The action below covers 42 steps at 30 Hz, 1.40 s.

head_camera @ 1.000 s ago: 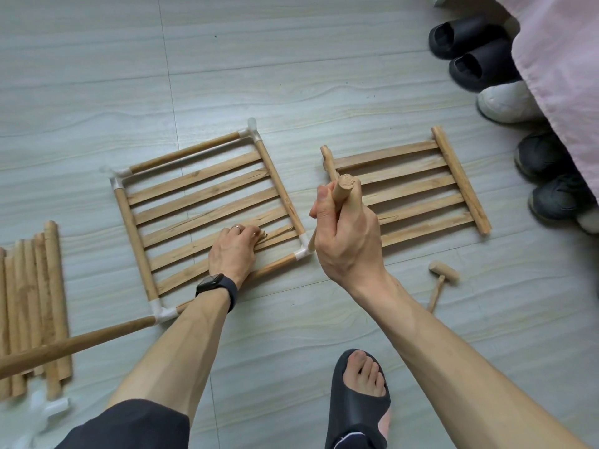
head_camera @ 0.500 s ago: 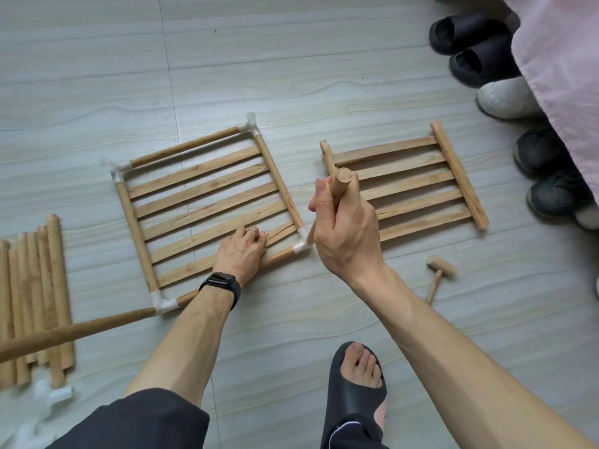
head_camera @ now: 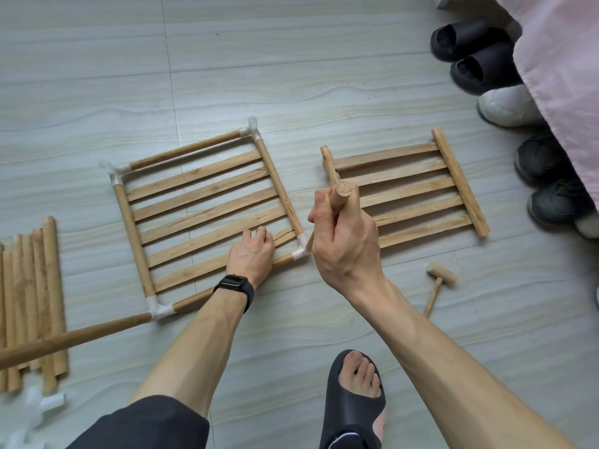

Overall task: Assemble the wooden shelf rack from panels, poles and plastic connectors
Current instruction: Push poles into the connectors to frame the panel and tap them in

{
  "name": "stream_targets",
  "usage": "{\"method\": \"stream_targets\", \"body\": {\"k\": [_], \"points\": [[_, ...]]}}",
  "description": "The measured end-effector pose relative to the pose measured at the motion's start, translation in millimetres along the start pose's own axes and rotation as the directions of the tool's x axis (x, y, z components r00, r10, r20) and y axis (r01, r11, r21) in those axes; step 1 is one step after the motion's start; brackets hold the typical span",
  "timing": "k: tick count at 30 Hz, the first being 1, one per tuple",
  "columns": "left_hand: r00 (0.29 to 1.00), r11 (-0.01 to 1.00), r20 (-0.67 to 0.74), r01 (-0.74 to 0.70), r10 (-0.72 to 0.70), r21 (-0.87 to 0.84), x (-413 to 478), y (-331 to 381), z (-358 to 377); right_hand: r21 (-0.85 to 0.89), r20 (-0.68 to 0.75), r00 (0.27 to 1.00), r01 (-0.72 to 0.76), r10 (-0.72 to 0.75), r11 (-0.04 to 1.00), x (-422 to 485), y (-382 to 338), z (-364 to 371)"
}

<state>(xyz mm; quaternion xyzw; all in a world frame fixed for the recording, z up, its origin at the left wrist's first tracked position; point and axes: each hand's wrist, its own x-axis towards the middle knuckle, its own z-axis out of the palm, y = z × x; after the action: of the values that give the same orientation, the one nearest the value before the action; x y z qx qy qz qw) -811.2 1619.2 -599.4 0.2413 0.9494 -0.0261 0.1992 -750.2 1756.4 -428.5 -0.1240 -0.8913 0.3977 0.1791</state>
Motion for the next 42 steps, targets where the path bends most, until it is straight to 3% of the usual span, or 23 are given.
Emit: {"method": "stream_targets", "body": {"k": [8,19,33,42], "points": [[0.990,0.989,-0.049,0.127,-0.131,-0.081,-6,9,10,-0.034,0.021,1.000,-0.009,0.010,0.999,-8,-6,-2],[0.993,0.993,-0.033,-0.110,0.109,-0.030,-1,-17,8,-0.017,0.007,0.999,0.042,-0.042,0.999,-6,-2,3],[0.997,0.998,-0.061,-0.056,0.057,0.020,-11,2,9,0.002,0.044,0.999,0.019,-0.019,1.000,-4,-4,0],[0.996,0.995,-0.072,0.040,-0.047,-0.088,-5,0,0,0.006,0.075,0.997,0.003,-0.003,1.000,-12,-5,-11]]}}
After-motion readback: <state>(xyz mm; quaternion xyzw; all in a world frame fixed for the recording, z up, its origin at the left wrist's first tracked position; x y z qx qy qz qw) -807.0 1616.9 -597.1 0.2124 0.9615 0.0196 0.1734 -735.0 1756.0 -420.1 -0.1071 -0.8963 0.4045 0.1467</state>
